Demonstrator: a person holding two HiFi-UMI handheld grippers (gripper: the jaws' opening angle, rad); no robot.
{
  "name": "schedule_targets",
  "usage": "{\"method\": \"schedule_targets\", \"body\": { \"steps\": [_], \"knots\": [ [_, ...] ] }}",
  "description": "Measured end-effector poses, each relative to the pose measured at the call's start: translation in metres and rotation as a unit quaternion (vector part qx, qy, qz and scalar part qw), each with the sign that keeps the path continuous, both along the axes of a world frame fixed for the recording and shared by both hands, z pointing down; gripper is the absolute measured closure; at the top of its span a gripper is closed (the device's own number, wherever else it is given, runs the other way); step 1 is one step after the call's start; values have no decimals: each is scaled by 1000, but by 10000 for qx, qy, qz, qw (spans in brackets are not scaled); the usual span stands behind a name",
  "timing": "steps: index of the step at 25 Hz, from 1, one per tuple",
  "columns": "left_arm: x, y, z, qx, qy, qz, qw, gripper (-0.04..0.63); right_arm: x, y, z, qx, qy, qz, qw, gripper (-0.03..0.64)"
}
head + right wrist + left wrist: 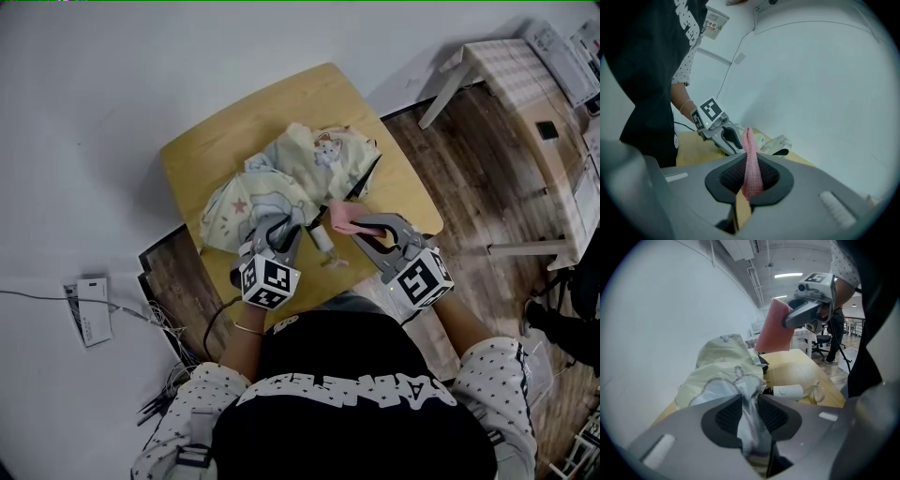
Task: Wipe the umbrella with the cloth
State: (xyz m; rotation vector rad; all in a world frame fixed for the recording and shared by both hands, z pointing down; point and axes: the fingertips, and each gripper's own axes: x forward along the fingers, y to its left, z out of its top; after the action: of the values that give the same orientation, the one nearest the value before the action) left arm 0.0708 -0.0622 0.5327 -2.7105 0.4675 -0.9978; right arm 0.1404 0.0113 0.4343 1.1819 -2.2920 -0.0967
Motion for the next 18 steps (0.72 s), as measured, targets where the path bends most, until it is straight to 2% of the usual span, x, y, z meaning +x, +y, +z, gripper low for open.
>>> {"method": "schedule_targets", "body": {
  "steps": [4, 10, 12, 15, 18],
  "knots": [
    [-7, -4, -10, 95, 190, -113, 9997, 564, -2, -2, 2, -9, -20, -2, 10000, 583],
    [-23, -3, -35, 172, 766, -332, 9964, 588, -14, -9, 0, 48, -105, -207, 9997, 584],
    [-32, -2, -51, 177, 1115, -442, 9926, 588, -16, -14, -3, 70, -213, -219, 9995, 583],
    [-53, -9, -75, 110, 1683, -851, 9820, 589, -21, -26, -10, 185, -562, -177, 9981, 584],
    [-75, -18, -86, 103, 1938, -1185, 9738, 588, -26, -42, -21, 268, -975, -7, 9949, 583]
  ]
}}
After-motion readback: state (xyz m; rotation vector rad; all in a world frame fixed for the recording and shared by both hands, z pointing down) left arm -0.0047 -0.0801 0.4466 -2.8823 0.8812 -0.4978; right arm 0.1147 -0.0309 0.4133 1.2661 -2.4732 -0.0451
